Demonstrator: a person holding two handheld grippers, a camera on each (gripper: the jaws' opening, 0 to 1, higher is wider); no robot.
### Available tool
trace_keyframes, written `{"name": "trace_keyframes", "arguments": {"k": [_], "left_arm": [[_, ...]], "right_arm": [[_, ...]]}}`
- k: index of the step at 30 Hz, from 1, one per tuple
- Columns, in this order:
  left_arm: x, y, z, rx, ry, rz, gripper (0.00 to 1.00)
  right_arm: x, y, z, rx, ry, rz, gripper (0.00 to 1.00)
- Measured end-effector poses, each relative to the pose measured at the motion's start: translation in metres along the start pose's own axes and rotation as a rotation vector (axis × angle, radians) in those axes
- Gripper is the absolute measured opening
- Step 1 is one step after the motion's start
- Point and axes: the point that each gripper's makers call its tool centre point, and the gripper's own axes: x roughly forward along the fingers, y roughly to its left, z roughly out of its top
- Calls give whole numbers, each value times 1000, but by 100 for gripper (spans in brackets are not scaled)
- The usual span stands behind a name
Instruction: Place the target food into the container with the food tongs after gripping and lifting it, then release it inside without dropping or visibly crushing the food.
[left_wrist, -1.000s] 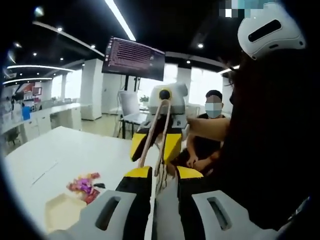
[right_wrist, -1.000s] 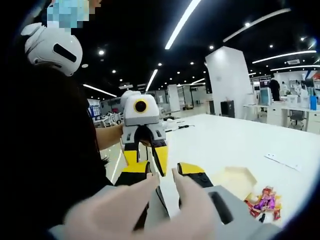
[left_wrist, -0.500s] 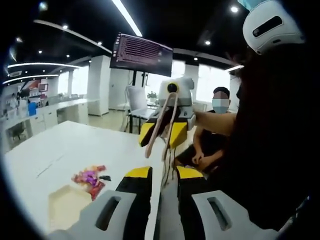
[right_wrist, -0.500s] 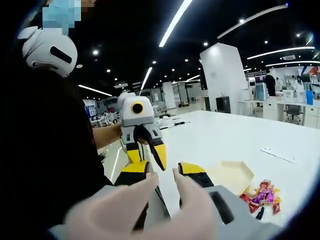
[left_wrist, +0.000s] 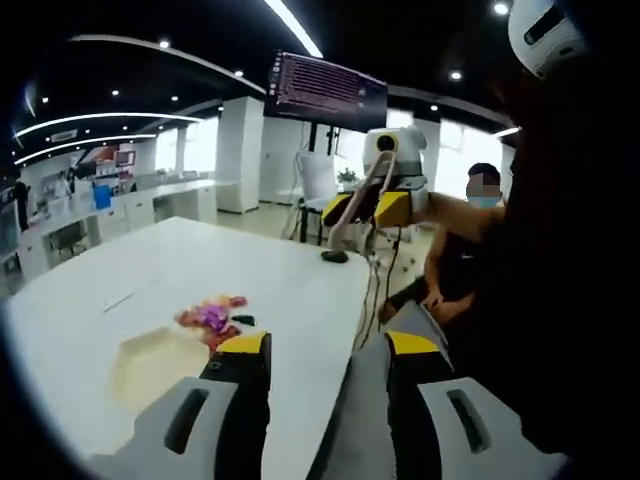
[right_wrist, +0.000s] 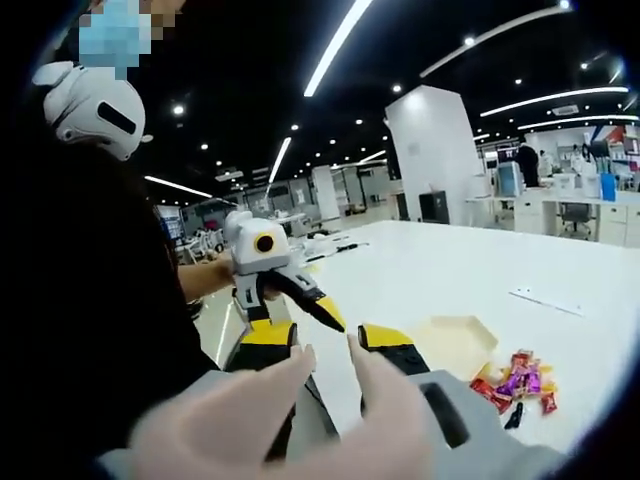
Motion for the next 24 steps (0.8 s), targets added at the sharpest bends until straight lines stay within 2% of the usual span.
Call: {"name": "trace_keyframes", "arguments": {"k": [3,5,10,13,14,24], "left_arm": [[-2,8,-13,-5,21,51,53],[-3,14,-19,-35,4,81,65],[-7,34,-32,-57,1,177,82],[-9,48,-39,-65,-3,248,100],[-10,47,-45,-74,25,238,98],[-18,64,-68,-107,58,302,99]], "right_arm": [[-2,-1,-2,4,7,-9,23],[-3,-1,-4,8,8,-12,23],[-4,0,-3,16,-4,-18,24],[-6,-1,-2,19,-13,-23,24],[-6,-2,-2,17,-16,-27,24],[-8,-6,-6,23,-16,-44,24]]}}
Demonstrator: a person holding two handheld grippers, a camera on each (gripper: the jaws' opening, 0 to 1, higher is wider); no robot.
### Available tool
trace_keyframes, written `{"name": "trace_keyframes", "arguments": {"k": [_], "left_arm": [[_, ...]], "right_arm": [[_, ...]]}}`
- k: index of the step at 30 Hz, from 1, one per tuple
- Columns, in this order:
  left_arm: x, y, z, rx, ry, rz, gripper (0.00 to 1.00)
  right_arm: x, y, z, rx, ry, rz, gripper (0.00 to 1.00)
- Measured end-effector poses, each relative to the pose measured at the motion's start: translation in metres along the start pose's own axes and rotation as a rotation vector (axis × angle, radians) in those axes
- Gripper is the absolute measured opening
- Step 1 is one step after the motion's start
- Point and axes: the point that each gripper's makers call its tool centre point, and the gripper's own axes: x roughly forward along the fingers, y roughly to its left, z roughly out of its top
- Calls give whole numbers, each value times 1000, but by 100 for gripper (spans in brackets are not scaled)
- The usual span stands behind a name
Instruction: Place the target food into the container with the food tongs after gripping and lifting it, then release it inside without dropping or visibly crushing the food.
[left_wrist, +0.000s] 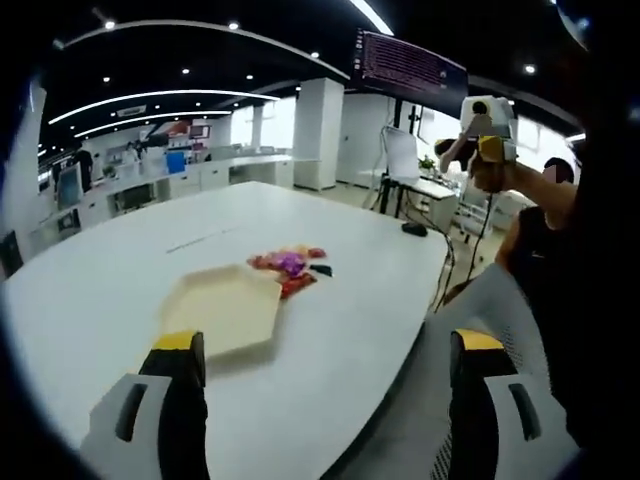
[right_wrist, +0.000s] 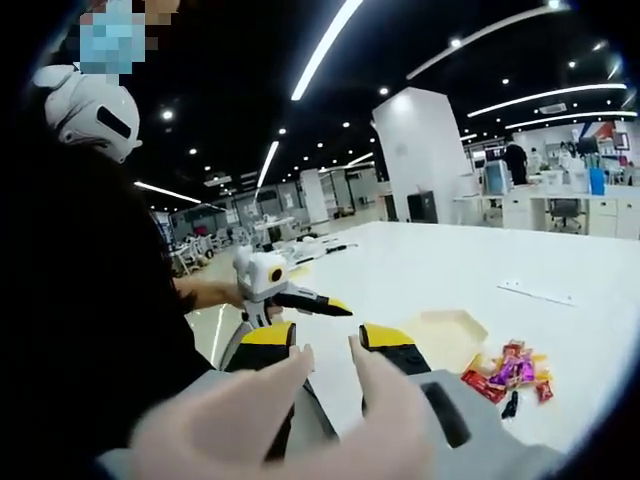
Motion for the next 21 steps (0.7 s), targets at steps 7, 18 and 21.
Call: {"name": "trace_keyframes", "arguments": {"k": [7,18,21], "left_arm": [[1,18,-10,-15,6,55,99],[1,39,-20,-22,8,122,99],[1,43,-18,-29,-7,132,99]], "right_arm": [[0,-1,-6,14,14,0,24],[-2,-1,-10,31,29,-4,25],[-3,-2,-11,27,30,-10,25]]}}
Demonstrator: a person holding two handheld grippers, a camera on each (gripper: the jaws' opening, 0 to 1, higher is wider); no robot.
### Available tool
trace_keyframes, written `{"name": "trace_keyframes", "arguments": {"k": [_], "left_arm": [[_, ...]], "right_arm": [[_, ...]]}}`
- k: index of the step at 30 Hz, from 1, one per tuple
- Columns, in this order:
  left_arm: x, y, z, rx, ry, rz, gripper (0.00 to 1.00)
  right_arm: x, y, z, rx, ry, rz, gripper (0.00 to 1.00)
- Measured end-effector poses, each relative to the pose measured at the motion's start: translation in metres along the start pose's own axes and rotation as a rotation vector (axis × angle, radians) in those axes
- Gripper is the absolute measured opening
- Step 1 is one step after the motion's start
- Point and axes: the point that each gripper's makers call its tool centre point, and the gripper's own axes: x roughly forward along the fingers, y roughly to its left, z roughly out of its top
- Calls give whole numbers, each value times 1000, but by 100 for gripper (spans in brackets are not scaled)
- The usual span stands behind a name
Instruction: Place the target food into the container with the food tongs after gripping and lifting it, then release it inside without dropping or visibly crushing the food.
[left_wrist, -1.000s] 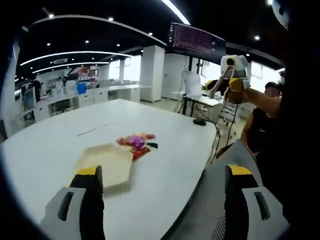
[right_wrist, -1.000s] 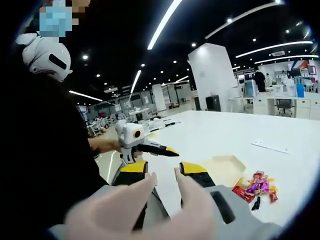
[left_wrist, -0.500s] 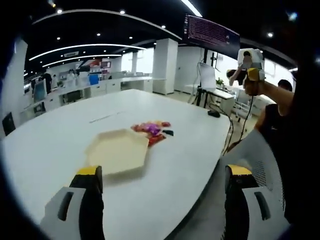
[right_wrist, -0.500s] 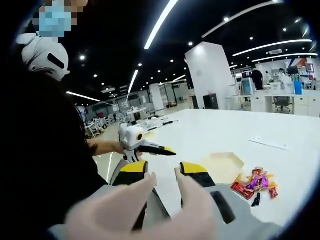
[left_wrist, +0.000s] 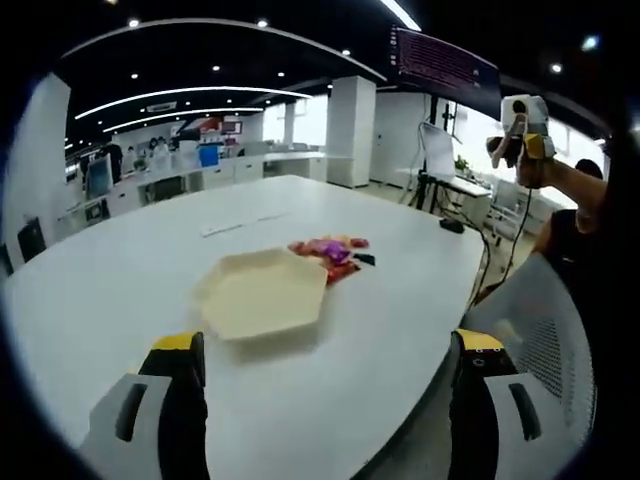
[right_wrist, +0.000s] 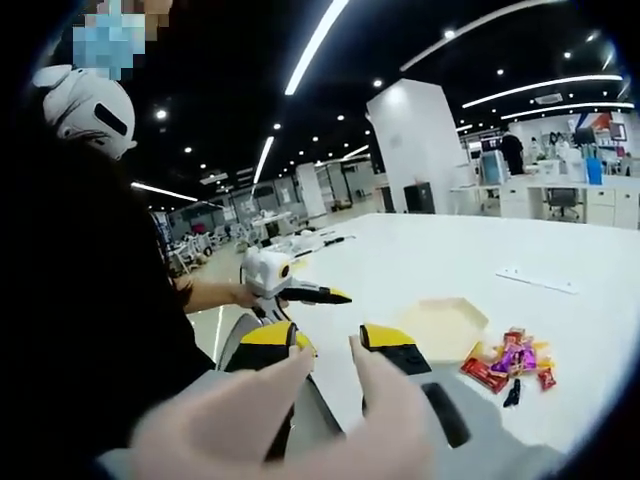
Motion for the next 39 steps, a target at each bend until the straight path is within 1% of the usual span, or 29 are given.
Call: {"name": "trace_keyframes", "arguments": {"k": [5,7,10,12,13,14,15,17,21,23,24,26,27,29,31,34,37,39], "left_arm": [[2,4,4,4,-13,10,99],[3,6,3,2,-5,13,99],[4,8,3,8,-7,23,99],[4,9,4,11,-11,25,99],[4,9,4,8,-11,24,99],[4,9,3,8,-11,23,99],[4,9,3,8,-9,24,99],[4,9,1,1,-2,24,99],[4,10,-1,-6,-4,27,99],[4,10,-1,-10,-3,31,99],[5,12,-2,-7,-2,36,99],[6,12,-4,-7,5,39,99],[6,13,-5,-9,7,38,99],[6,12,-6,-5,8,37,99],[6,12,-7,-11,9,37,99],[6,12,-7,-12,8,36,99],[5,13,-6,-10,9,35,98],[5,14,-6,-12,7,34,98]], "right_arm": [[-2,-3,-1,1,5,-11,24],[-3,-10,-5,-4,12,-34,24],[-5,-16,-8,7,1,-54,24],[-8,-24,-11,4,3,-90,24],[-10,-32,-14,-23,13,-131,24],[-13,-40,-19,-42,41,-167,24],[-14,-43,-22,-42,54,-181,23],[-16,-51,-23,-50,43,-213,23],[-20,-60,-26,-44,49,-246,23],[-19,-64,-29,-48,64,-261,23],[-20,-68,-34,-54,83,-266,23],[-22,-75,-41,-136,144,-306,23],[-21,-76,-45,-142,169,-308,23],[-18,-76,-42,-135,140,-306,23],[-18,-80,-44,-138,149,-314,23],[-17,-88,-47,-168,166,-335,23],[-18,-98,-47,-158,165,-363,23],[-18,-103,-47,-149,165,-369,23]]}}
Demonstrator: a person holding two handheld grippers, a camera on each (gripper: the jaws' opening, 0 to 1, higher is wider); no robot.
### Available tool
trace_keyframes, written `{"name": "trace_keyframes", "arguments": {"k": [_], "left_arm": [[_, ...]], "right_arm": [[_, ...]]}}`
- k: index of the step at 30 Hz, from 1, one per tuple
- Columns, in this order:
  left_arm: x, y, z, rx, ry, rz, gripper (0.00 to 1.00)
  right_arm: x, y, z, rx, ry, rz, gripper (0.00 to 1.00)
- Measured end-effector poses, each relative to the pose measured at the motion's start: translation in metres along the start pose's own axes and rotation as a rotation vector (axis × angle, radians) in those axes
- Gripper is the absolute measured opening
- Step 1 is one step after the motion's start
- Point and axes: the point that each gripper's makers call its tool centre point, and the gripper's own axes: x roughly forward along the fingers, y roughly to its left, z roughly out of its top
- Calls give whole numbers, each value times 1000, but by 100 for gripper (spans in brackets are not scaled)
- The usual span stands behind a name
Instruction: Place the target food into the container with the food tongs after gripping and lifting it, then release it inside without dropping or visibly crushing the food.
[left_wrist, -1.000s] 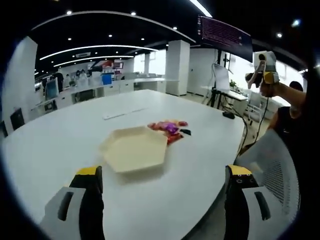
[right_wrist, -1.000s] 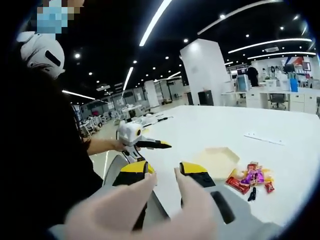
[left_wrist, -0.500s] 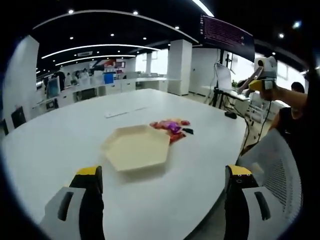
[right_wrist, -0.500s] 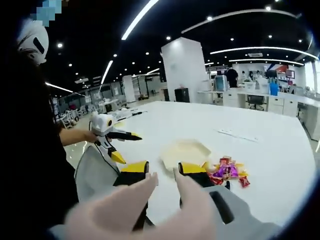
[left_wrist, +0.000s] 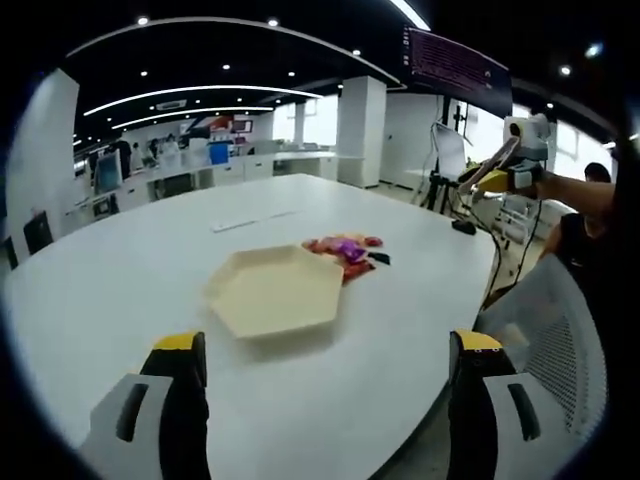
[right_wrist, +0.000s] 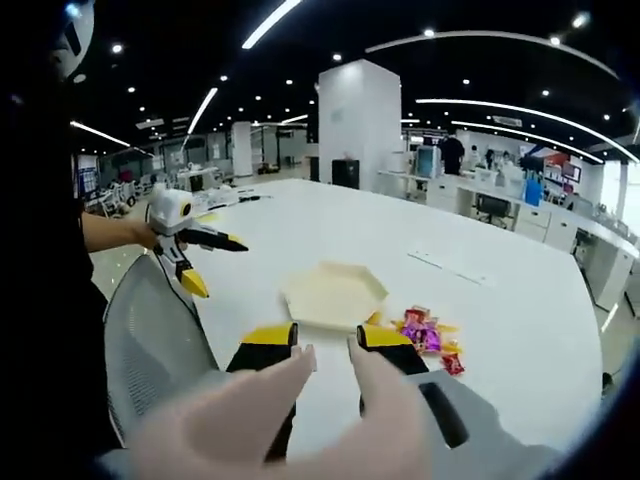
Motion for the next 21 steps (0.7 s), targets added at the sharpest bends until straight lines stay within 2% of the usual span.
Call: {"name": "trace_keyframes", "arguments": {"k": [10,17,21], "left_arm": [[1,2,-7,6,13,4,96],[2,5,-11,-5,15,8,97],[3,7,-12,-12,14,11,96]], "right_arm": [[8,-26,-24,29,76,-63,23],[13,-39,-29,50,89,-82,24],[18,-39,-34,38,119,-73,24]]}}
